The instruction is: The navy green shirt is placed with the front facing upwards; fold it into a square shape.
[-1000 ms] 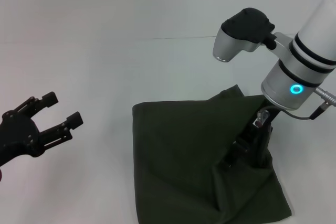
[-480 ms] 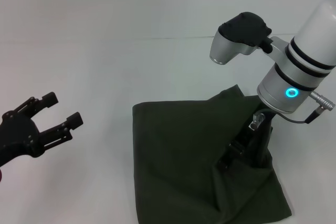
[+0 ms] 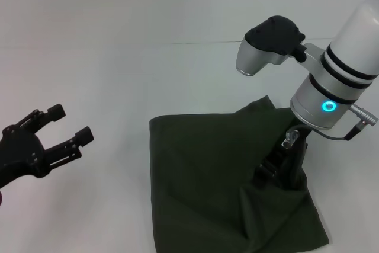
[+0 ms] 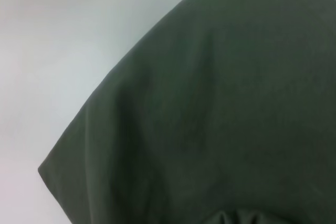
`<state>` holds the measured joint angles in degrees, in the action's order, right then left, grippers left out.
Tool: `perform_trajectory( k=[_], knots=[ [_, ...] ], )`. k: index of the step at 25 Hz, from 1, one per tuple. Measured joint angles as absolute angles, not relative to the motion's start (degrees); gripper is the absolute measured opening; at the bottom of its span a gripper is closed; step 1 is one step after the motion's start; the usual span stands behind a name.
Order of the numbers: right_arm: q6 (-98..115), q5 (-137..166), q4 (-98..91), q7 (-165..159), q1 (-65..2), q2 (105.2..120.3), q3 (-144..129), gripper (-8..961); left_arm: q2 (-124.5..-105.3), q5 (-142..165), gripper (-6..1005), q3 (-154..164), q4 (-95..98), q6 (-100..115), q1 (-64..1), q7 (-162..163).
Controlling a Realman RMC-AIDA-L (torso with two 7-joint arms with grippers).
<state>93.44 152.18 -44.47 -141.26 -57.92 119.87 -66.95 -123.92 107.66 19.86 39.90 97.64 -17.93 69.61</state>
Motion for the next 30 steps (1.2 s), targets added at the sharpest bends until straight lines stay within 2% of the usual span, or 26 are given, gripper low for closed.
perform_trajectory(
  k=[14,30],
  knots=[
    [95.53,151.96,-45.32,-140.47,-57.71,119.58,-67.06,20,-123.92,107.64,936,19.77,39.90,97.64,-18.04,69.61],
    [108.53,153.74,-50.78,-140.46,-56.30,118.90,-67.13,41,-123.92,107.04,935,19.59,39.84,97.55,-18.17,69.68]
  ],
)
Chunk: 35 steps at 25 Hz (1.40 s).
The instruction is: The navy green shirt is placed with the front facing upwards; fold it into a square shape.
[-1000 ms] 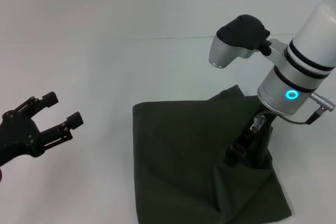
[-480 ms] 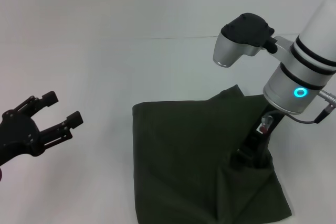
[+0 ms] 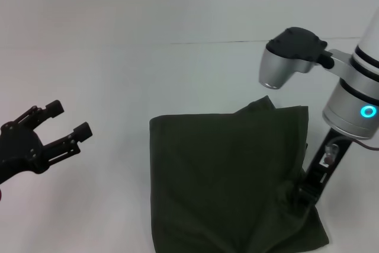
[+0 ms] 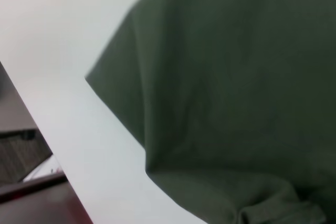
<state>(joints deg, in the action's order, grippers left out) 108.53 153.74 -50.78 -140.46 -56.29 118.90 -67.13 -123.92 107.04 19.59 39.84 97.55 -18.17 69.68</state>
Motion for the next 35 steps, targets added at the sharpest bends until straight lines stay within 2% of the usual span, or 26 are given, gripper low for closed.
perform_trajectory(
  k=[24,30,35],
  knots=[
    [113.50,158.61,-54.12,-141.19,-51.06,118.37,-66.91,73,-123.92,106.05,935,18.99,39.10,97.11,-18.38,69.71],
    [113.30,158.80,-54.24,-141.47,-51.15,118.20,-65.31,199,-123.91,106.06,935,18.98,38.99,97.11,-18.51,69.69],
    [113.62,157.59,-54.17,-140.77,-51.66,117.07,-57.68,304,-123.91,106.05,935,18.98,38.50,97.11,-18.59,69.69]
  ],
)
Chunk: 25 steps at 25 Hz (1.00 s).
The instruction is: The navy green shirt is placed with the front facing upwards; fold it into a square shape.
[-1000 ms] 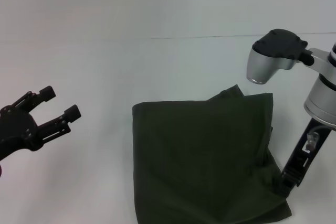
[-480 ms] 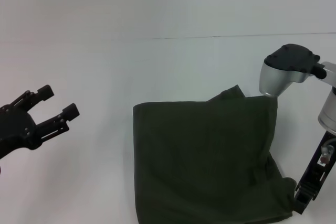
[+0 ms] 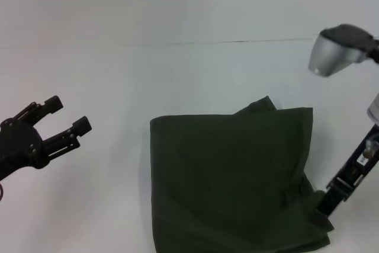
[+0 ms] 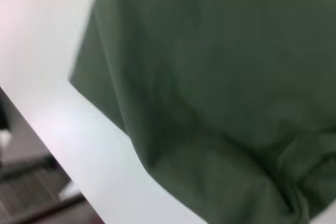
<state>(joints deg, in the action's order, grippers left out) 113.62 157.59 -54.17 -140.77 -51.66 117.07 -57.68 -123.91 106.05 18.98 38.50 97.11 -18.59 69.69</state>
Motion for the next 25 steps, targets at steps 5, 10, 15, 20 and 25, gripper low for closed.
perform_trajectory(
  k=[5,10,15,20,25],
  knots=[
    [113.25,153.20,-51.41,-140.46,-51.30,115.82,-52.99,513,-123.87,105.60,935,18.99,38.40,97.12,-18.63,69.69],
    [113.53,152.90,-50.25,-141.57,-51.63,114.21,-52.86,585,-123.83,105.42,935,18.99,38.39,97.29,-18.77,69.69],
    [113.72,152.97,-50.33,-143.40,-52.57,111.18,-53.06,590,-123.76,105.39,935,19.00,38.39,97.48,-18.89,69.70],
    [113.57,150.53,-49.04,-143.33,-53.00,110.19,-51.24,588,-123.75,105.37,935,18.97,38.41,97.54,-18.85,69.77],
    [111.44,148.90,-45.35,-142.52,-52.98,112.32,-51.24,587,-123.79,105.24,935,18.97,38.41,97.53,-18.85,69.89]
  ],
)
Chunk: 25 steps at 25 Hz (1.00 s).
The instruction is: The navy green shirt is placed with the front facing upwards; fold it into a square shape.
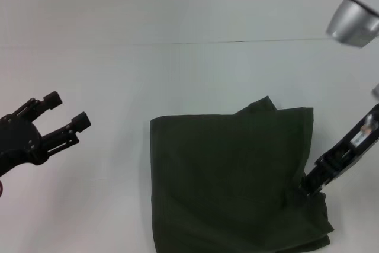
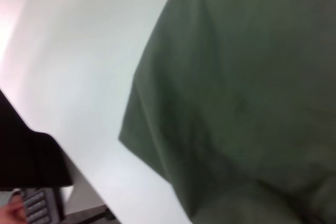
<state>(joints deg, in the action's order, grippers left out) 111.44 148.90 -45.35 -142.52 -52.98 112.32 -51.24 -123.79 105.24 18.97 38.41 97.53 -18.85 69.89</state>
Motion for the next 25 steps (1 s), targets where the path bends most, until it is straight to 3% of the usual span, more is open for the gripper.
perform_trajectory(
  k=[8,25],
  knots=[
    [106.71,148.59,-40.86,-141.83,-51.98,114.80,-51.48,588,-123.83,105.20,935,18.99,38.41,97.27,-19.09,69.95],
    [103.10,149.87,-39.34,-140.75,-46.67,114.71,-52.90,587,-123.92,105.20,934,18.99,38.26,97.11,-19.10,69.97]
  ],
)
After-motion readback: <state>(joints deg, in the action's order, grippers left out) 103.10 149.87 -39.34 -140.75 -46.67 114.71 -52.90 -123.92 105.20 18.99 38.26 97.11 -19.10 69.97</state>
